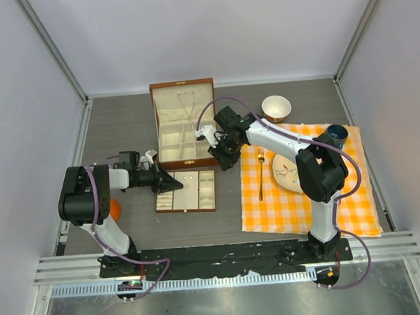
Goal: Organize the mixed jewelry
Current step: Place the jewelry in the compartment layer.
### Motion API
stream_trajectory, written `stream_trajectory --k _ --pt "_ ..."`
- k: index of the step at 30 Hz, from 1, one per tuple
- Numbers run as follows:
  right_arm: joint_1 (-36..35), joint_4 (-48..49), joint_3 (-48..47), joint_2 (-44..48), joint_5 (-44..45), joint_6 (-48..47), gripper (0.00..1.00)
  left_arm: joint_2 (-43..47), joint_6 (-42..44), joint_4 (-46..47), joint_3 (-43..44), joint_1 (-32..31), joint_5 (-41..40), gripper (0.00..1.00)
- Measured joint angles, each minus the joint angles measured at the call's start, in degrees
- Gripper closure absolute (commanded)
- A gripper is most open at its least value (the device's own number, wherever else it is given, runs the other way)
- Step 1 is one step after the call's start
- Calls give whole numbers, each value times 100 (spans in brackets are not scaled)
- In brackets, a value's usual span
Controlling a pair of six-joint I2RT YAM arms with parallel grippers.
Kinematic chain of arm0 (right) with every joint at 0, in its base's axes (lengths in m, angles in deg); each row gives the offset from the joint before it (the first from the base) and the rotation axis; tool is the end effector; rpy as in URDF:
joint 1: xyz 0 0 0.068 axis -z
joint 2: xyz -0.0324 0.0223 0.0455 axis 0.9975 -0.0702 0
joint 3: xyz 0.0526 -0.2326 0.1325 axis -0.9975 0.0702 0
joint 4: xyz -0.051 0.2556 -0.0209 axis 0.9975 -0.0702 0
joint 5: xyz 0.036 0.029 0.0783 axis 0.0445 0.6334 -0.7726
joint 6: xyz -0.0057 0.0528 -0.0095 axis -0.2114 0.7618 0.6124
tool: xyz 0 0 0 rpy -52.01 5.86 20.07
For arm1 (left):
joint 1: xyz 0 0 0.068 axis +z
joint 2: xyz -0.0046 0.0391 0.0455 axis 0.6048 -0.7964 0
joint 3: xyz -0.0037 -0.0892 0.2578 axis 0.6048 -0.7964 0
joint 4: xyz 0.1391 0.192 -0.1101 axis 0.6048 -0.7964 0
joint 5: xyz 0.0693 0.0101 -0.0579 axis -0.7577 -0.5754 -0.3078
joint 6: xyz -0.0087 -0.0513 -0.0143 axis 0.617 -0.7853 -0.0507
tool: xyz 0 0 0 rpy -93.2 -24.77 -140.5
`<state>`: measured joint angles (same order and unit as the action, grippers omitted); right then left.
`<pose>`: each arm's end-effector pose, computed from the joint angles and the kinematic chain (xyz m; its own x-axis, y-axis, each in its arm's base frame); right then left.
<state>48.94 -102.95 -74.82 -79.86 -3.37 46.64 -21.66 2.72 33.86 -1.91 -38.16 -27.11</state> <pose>0.3109 0.2489 0.2184 -0.4138 -0.7888 -0.4544 -0.9066 0.4026 0.1267 0.2691 -0.0352 0.1015 -0.9428 -0.3077 0.1280 -0.2474 0.3888 -0.8875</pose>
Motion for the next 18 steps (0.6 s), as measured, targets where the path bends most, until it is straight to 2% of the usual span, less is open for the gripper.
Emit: stream_trajectory --k 18 --pt "0 0 20 0 2 0 80 -4 232 -225 22 223 -24 99"
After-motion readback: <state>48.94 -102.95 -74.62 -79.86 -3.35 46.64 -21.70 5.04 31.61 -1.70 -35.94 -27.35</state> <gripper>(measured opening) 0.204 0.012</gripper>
